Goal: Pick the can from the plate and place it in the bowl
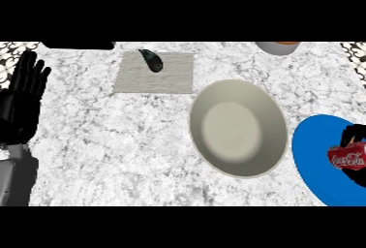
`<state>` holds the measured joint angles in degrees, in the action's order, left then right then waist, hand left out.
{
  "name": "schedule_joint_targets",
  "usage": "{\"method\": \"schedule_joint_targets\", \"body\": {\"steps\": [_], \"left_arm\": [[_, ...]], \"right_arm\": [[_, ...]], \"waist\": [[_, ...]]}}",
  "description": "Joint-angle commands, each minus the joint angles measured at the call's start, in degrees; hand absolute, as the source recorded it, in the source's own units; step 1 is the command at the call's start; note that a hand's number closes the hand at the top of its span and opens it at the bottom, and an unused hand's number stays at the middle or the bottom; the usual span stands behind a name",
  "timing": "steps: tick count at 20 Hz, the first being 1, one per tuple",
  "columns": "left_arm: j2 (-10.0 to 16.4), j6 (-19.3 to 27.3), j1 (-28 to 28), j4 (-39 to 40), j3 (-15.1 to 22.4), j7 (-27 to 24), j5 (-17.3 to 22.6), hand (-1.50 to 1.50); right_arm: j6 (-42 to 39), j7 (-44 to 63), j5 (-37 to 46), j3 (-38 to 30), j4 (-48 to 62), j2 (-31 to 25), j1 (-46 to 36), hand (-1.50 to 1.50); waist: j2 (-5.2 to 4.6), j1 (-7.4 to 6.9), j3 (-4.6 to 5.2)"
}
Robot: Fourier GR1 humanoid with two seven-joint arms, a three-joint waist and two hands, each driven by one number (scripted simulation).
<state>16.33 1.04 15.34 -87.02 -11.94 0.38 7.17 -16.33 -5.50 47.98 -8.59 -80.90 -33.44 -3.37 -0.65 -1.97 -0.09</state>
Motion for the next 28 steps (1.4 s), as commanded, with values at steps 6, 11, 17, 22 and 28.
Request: {"method": "schedule_joint_targets", "body": {"steps": [6, 11, 17, 22, 28], "left_arm": [[-1.7, -1.3, 2.9, 0.0, 3.1, -0.5, -0.1, 0.00], [-1.1, -1.1, 4.4, 1.3, 2.2, 0.1, 0.2, 0.00], [-0.5, -1.6, 3.9, 1.7, 1.4, 0.2, 0.6, 0.00], [-1.2, -0.8, 3.6, 2.8, 1.8, -0.7, -0.4, 0.00], [-1.2, -0.4, 2.7, 3.0, 1.6, -0.9, -0.7, 0.00]], "right_arm": [[-2.4, -26.2, -0.1, 1.3, 14.1, -16.0, -13.3, 1.50], [1.9, -37.5, -2.0, -2.3, 25.0, -19.4, -21.7, 1.50], [-3.0, -52.6, -8.9, -5.1, 34.7, -22.7, -30.2, 1.50], [-9.8, -57.9, -14.6, -4.5, 38.8, -24.4, -38.0, 1.50], [-20.6, -56.0, -21.4, -0.3, 39.8, -23.4, -43.4, 1.50]], "waist": [[-2.17, -5.82, -0.54], [-1.82, -5.14, -0.44], [-1.32, -4.76, -0.32], [-0.75, -3.26, -0.10], [-0.24, -2.62, 0.09]]}}
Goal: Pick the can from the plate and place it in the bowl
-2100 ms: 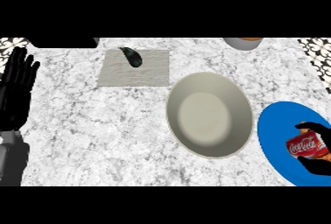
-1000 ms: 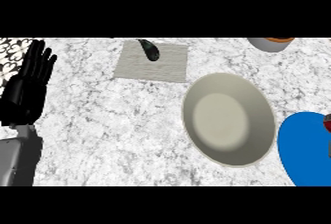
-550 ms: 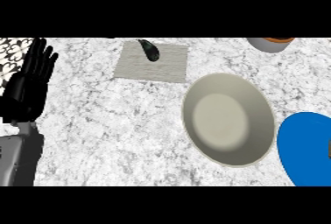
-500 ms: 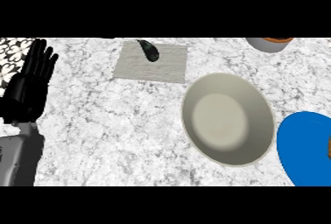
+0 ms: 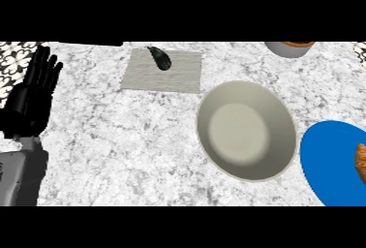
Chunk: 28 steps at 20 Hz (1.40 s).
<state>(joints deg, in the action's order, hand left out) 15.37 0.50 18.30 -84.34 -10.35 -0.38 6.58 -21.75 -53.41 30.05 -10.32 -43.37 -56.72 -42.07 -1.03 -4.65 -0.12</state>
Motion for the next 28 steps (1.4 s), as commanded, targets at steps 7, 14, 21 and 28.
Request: {"method": "schedule_joint_targets", "body": {"steps": [7, 14, 21, 28], "left_arm": [[-0.1, 0.0, -1.7, 0.5, -0.7, -1.0, 0.1, 0.00], [1.5, 0.1, -1.8, 0.9, -2.4, -0.8, 0.2, 0.00], [1.1, 0.8, -3.2, -0.8, -2.7, -0.6, 0.0, 0.00], [1.2, 0.6, -3.6, 0.0, -3.3, -1.6, -0.1, 0.00]], "right_arm": [[-20.4, -0.3, -8.4, 9.2, -1.4, 3.7, -10.3, 1.50], [-22.5, 8.3, -11.6, 16.8, -8.0, 8.4, -13.8, 1.50], [-19.4, 23.1, -14.9, 23.6, -18.3, 19.1, -12.2, 1.50], [-12.6, 31.3, -12.0, 26.4, -30.5, 23.4, -1.2, 1.50]], "waist": [[0.75, 1.73, 0.26], [1.07, 3.80, 0.23], [1.38, 4.46, 0.18], [1.21, 4.95, 0.13]]}}
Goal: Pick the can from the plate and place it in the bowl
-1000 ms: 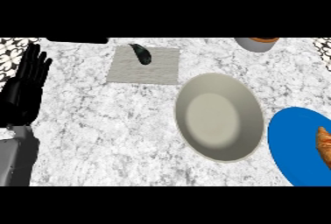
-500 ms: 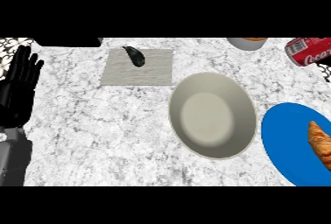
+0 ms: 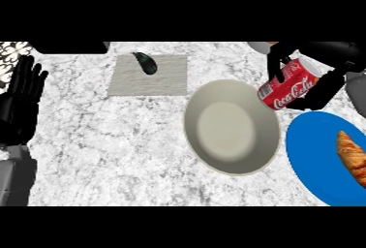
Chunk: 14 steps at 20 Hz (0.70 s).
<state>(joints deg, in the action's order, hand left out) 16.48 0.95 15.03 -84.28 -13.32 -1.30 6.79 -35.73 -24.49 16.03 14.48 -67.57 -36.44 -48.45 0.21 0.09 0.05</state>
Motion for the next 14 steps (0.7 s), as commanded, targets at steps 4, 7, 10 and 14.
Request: {"method": "schedule_joint_targets", "body": {"steps": [4, 7, 10, 14], "left_arm": [[0.4, -0.5, 0.1, 0.7, -0.5, -0.8, -0.2, 0.00], [0.8, 0.7, 2.7, 0.5, -0.3, 2.0, -0.4, 0.00], [0.4, -0.1, 1.1, 0.4, -0.5, 0.4, -0.1, 0.00], [0.2, -1.3, 0.9, 2.6, -0.5, -2.9, -0.2, 0.00]], "right_arm": [[5.8, 6.1, 9.8, 5.5, -7.4, 6.5, 6.5, 1.50], [7.2, 12.0, 8.4, 3.7, -3.7, 10.9, 9.4, 1.50], [7.0, 15.0, 9.0, 5.0, -0.6, 16.6, 9.5, -1.50], [7.6, 7.2, 4.9, 0.9, 8.0, 19.0, 10.8, -1.50]], "waist": [[-0.18, -0.10, -0.03], [-0.15, 0.08, -0.04], [-0.19, -0.28, -0.03], [-0.60, -0.71, -0.05]]}}
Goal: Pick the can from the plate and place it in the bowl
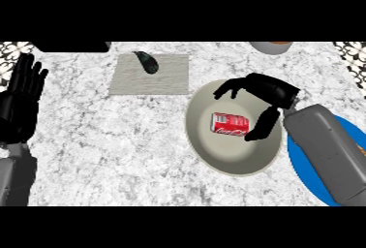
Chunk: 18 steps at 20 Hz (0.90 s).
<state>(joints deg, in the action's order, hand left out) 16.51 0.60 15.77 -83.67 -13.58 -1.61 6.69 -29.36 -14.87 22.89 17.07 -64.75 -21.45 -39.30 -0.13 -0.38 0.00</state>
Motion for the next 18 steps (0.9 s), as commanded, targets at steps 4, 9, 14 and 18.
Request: {"method": "schedule_joint_targets", "body": {"steps": [4, 9, 14, 18], "left_arm": [[-0.2, -0.9, -0.6, 0.6, -0.1, -1.8, 0.2, 0.00], [-0.2, -1.5, -3.8, -4.1, 0.3, 0.5, 0.9, 0.00], [0.3, -1.3, -1.1, -1.8, -0.3, 0.4, 0.9, 0.00], [-0.1, -0.4, 1.0, -0.1, 0.6, -0.1, -0.5, 0.00]], "right_arm": [[-1.5, -2.6, -9.0, -9.3, 5.3, 4.5, -1.0, -1.50], [7.2, -2.3, -11.6, -16.3, 8.4, 7.8, -1.5, -1.50], [6.0, -4.0, -14.9, -25.7, 22.2, 0.7, -10.2, -1.50], [-0.2, -9.2, -16.7, -29.6, 32.0, -7.2, -11.7, -1.50]], "waist": [[-0.03, 0.02, -0.01], [0.09, -0.63, -0.04], [-0.56, -1.41, -0.04], [-1.01, -1.48, -0.09]]}}
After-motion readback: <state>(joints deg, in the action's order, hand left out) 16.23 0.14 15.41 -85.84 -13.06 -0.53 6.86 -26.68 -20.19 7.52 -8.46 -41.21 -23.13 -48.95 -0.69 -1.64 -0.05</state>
